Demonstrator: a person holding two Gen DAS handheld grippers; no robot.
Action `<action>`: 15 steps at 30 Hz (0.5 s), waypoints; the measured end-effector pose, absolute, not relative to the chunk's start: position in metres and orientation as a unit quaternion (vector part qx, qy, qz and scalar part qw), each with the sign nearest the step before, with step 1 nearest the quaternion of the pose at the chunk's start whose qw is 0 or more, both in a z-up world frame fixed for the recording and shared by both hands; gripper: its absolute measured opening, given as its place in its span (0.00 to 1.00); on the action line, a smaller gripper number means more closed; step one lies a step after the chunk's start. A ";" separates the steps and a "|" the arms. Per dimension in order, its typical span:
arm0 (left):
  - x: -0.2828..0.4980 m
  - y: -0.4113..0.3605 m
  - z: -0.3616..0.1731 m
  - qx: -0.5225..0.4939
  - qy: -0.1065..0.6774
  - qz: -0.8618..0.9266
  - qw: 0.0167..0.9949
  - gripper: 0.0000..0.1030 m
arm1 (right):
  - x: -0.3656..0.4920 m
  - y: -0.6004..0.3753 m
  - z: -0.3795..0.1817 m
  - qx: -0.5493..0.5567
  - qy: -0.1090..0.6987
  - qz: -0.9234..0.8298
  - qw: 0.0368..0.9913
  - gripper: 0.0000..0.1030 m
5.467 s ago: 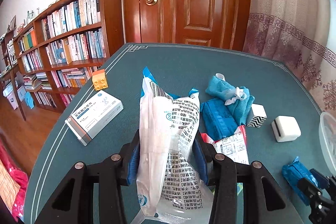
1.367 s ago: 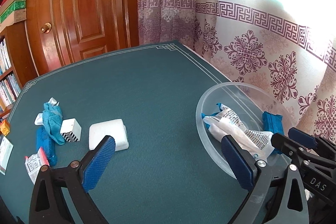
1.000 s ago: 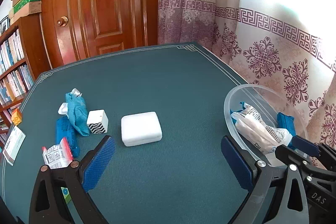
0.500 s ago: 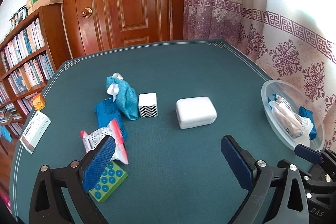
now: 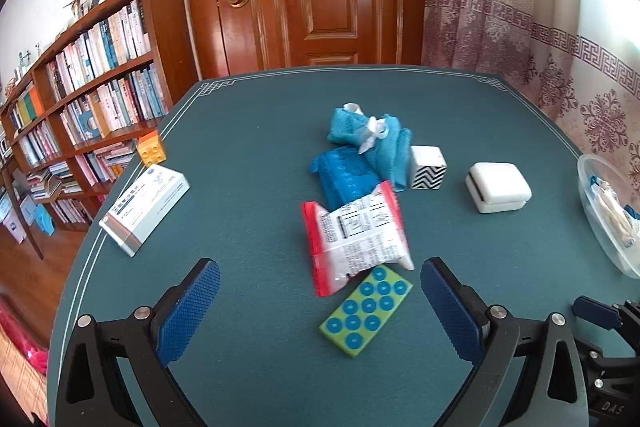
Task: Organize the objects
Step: 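Move both grippers back over the table toward the remaining objects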
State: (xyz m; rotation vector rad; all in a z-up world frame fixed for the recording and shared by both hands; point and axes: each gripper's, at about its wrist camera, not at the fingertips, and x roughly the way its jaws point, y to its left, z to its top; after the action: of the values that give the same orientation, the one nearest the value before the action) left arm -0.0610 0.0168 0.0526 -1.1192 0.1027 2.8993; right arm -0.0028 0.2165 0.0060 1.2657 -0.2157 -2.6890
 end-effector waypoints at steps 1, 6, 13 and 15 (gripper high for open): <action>-0.061 0.010 0.051 -0.362 0.030 0.932 0.010 0.99 | -0.003 0.212 0.006 0.421 -0.066 -0.901 0.080 0.68; -0.061 -0.020 0.044 -0.367 0.020 0.930 -0.016 0.99 | -0.008 0.193 0.006 0.425 -0.052 -0.899 0.094 0.70; -0.064 -0.056 0.042 -0.366 0.024 0.929 -0.053 0.99 | -0.019 0.163 0.007 0.427 -0.031 -0.896 0.118 0.71; -0.066 -0.069 0.042 -0.365 0.025 0.928 -0.067 0.99 | -0.023 0.154 0.007 0.426 -0.025 -0.896 0.124 0.71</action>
State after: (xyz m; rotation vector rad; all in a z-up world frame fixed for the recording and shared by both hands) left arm -0.0665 -0.0687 0.0415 -1.1995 0.0824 3.0461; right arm -0.0227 0.1545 0.0070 1.2406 -0.0742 -2.6115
